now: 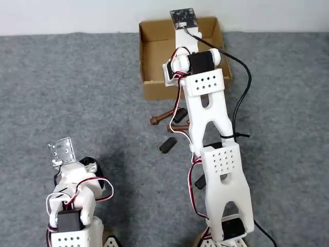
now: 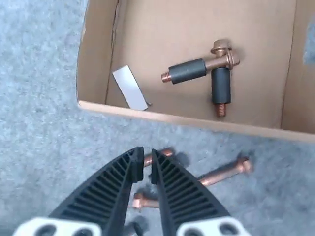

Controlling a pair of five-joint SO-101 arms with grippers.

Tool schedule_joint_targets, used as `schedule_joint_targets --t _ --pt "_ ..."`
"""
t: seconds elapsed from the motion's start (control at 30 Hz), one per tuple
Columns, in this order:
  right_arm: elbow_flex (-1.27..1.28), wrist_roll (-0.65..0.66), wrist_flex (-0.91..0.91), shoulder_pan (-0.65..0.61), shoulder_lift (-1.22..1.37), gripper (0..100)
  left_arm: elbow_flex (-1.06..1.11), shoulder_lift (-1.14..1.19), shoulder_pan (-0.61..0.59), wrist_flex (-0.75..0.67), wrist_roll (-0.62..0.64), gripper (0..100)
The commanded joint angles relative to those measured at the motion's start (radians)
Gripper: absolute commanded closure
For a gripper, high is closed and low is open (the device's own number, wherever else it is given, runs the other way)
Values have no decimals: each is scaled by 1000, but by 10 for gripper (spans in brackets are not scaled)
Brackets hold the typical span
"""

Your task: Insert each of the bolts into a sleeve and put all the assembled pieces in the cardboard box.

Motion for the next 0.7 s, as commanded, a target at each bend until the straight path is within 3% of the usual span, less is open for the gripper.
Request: schedule_joint_targets --t 0.0,0.4,0.6,0.67 --pt "2 -58 47 -31 -22 990 -5 -3 -5 -21 11 995" --pt "667 -279 41 -77 -364 982 -5 -3 -6 -25 11 995" --pt "778 -370 42 -97 -369 824 -5 -3 -6 -25 11 995" --pt "806 -371 41 -125 -367 812 -5 -3 -6 -25 11 995"
